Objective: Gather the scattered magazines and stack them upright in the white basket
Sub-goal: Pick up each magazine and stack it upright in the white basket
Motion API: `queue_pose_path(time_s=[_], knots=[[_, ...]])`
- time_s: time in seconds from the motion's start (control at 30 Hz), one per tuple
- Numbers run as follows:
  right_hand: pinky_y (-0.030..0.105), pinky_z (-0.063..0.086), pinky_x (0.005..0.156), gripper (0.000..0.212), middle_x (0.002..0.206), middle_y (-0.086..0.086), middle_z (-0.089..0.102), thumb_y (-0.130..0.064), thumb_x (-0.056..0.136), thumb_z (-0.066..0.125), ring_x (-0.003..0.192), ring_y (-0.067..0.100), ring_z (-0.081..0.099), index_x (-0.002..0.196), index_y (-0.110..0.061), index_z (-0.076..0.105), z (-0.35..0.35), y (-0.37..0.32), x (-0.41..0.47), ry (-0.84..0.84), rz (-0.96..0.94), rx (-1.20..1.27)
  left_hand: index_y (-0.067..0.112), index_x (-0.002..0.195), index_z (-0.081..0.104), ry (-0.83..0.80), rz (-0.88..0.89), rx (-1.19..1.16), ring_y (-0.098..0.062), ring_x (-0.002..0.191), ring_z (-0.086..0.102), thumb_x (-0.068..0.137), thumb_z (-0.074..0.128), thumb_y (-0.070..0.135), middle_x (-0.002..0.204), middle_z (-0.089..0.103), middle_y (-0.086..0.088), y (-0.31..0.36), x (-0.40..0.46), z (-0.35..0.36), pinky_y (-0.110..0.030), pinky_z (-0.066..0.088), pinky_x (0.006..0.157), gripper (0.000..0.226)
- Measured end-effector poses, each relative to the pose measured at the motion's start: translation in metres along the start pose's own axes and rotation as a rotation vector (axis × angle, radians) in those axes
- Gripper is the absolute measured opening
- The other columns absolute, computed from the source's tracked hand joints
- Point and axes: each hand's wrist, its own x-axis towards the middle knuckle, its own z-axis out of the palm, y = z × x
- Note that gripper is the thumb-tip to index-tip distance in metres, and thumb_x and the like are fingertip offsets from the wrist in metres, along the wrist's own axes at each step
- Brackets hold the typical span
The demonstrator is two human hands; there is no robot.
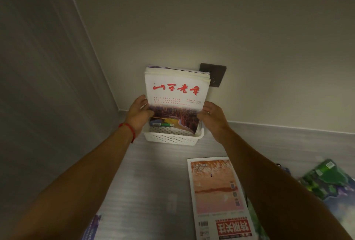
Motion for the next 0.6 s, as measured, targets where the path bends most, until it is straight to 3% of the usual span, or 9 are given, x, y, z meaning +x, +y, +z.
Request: queue_pose_path(time_s=[0.1,0.2,0.27,0.33,0.4,0.53,0.6], knots=[[0.022,0.051,0.076,0.045,0.127,-0.005,0.055,-0.003,0.09,0.061,0.115,0.015,0.054,0.132,-0.017,0.051,-0.008,0.008,-0.008,-0.024,0.018,0.035,0.009,0.15,0.033,0.073,-0.067,0.052,-0.025,0.131,0.048,0.089,0.053,-0.013,0.149,0.042,-0.013,-0.002,-0.003,0.001,-0.03,0.044,0.099,0.067],[0.031,0.051,0.092,0.052,0.129,-0.003,0.054,-0.004,0.088,0.064,0.114,0.017,0.057,0.136,-0.018,0.049,-0.029,0.026,-0.023,0.005,0.026,0.038,0.002,0.128,0.055,0.218,0.08,0.182,-0.021,0.107,0.06,0.086,0.054,-0.013,0.12,0.06,-0.014,-0.007,-0.029,0.009,-0.011,0.047,0.082,0.045],[0.042,0.051,0.101,0.045,0.13,0.004,0.061,-0.01,0.087,0.063,0.116,0.023,0.06,0.131,-0.018,0.057,-0.048,0.047,-0.037,0.001,-0.032,-0.07,0.003,0.114,0.062,0.22,0.202,0.282,-0.018,0.096,0.064,0.084,0.053,-0.013,0.107,0.065,-0.009,-0.018,-0.057,0.021,-0.005,0.045,0.077,0.035],[0.048,0.051,0.1,0.034,0.124,0.006,0.066,-0.015,0.086,0.064,0.113,0.025,0.063,0.119,-0.02,0.066,-0.07,0.077,-0.057,0.0,-0.073,-0.127,0.01,0.111,0.064,0.143,0.187,0.344,-0.021,0.096,0.065,0.082,0.055,-0.011,0.108,0.065,-0.003,-0.03,-0.094,0.042,-0.018,0.051,0.083,0.036],[0.045,0.055,0.095,0.025,0.115,0.004,0.07,-0.01,0.087,0.065,0.105,0.024,0.068,0.108,-0.021,0.071,-0.094,0.108,-0.082,0.005,-0.08,-0.162,0.018,0.111,0.064,0.045,0.14,0.412,-0.022,0.101,0.064,0.081,0.057,-0.009,0.115,0.065,-0.001,-0.041,-0.134,0.071,-0.03,0.053,0.086,0.04],[0.022,0.046,0.087,0.024,0.104,-0.008,0.065,-0.009,0.092,0.058,0.097,0.01,0.062,0.109,-0.02,0.071,-0.162,0.163,-0.137,-0.059,-0.019,-0.355,0.025,0.113,0.067,-0.226,0.177,0.584,-0.012,0.106,0.06,0.079,0.062,-0.004,0.118,0.063,0.007,-0.064,-0.196,0.14,-0.03,0.051,0.096,0.045],[0.018,0.041,0.082,0.025,0.1,-0.008,0.064,-0.006,0.091,0.057,0.097,0.013,0.063,0.104,-0.022,0.071,-0.206,0.199,-0.161,-0.009,-0.01,-0.452,0.025,0.12,0.065,-0.392,0.195,0.655,-0.009,0.113,0.053,0.082,0.066,0.003,0.123,0.058,0.011,-0.074,-0.223,0.179,-0.024,0.043,0.101,0.044]])
